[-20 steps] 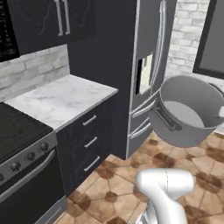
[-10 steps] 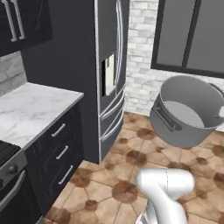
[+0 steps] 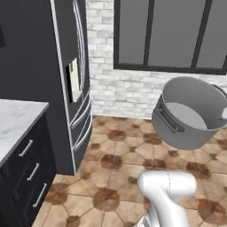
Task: Move the pot and pan from the stove into the sink.
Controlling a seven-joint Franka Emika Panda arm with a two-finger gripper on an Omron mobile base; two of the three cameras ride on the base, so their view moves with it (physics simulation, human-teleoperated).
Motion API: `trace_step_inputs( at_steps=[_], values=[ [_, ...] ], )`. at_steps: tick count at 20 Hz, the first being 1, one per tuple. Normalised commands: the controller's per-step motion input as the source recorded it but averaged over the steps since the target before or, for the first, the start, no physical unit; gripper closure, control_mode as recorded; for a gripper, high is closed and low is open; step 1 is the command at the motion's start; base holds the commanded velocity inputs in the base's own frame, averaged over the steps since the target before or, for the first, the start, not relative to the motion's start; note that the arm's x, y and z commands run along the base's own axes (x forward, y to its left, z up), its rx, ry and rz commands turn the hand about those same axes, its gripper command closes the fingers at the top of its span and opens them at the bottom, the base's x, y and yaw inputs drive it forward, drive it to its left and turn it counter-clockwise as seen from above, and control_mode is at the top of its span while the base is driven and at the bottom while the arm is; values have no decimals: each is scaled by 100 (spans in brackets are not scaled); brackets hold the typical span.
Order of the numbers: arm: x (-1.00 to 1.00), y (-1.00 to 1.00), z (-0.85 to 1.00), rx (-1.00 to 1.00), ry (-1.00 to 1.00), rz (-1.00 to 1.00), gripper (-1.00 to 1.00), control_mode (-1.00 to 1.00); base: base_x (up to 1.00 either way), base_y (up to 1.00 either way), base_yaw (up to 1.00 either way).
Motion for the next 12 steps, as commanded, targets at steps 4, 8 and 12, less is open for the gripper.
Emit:
trace_step_inputs(
  at_steps=[4,8,12],
  values=[
    [0,0,0,0,0,0,100,100,5,1,-42],
    [0,0,0,0,0,0,100,100,5,1,-42],
    [0,0,0,0,0,0,100,100,5,1,-42]
  ],
)
